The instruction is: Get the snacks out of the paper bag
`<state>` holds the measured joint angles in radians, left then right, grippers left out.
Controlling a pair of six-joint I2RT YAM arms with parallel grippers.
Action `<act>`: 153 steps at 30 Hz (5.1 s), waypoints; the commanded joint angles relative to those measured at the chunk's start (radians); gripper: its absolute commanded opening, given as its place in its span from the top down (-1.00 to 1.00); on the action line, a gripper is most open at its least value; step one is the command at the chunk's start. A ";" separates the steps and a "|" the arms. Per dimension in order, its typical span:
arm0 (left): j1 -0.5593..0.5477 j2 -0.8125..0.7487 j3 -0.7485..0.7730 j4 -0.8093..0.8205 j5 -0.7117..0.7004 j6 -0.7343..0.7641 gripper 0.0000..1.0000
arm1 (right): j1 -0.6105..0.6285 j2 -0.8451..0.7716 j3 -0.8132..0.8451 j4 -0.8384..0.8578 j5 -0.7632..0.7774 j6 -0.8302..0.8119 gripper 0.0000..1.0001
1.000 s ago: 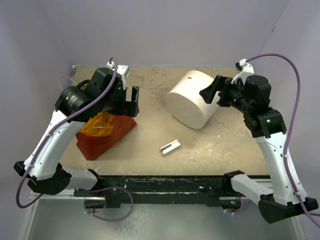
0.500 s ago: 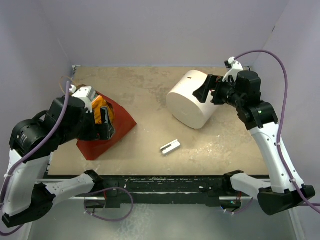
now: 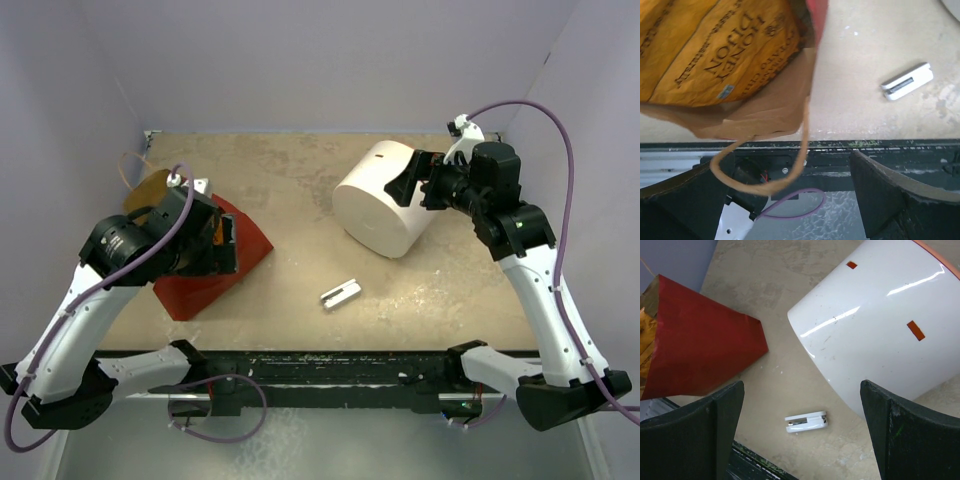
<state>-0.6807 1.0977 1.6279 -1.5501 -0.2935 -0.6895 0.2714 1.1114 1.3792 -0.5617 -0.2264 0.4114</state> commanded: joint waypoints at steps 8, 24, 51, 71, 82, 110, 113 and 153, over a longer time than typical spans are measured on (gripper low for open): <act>0.006 -0.034 -0.062 0.002 -0.236 -0.133 -0.90 | 0.005 -0.029 0.008 0.039 0.017 -0.008 -1.00; 0.006 -0.028 -0.056 0.175 -0.093 0.027 0.84 | 0.005 -0.037 -0.010 0.039 0.044 -0.008 -1.00; 0.006 0.085 0.206 0.008 -0.116 0.033 -0.98 | 0.005 -0.002 0.004 0.052 0.002 -0.011 -0.99; 0.006 -0.004 -0.038 0.050 -0.139 -0.026 -0.97 | 0.005 0.008 -0.008 0.055 -0.016 0.004 -0.99; 0.006 -0.019 -0.102 0.186 -0.056 0.025 0.30 | 0.005 -0.008 -0.003 0.039 -0.002 0.003 -0.99; 0.006 0.034 0.002 0.003 0.198 0.109 0.31 | 0.005 0.002 -0.006 0.045 0.015 0.003 -0.99; 0.007 0.032 0.003 0.004 0.227 0.112 0.51 | 0.005 0.005 -0.009 0.049 0.016 0.003 -0.99; 0.213 0.658 0.342 0.951 0.754 -0.047 0.74 | 0.045 0.026 0.058 0.031 -0.045 -0.007 -0.98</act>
<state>-0.5148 1.7821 1.8915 -0.7174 0.3542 -0.7261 0.2806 1.1130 1.3716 -0.5484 -0.2276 0.4194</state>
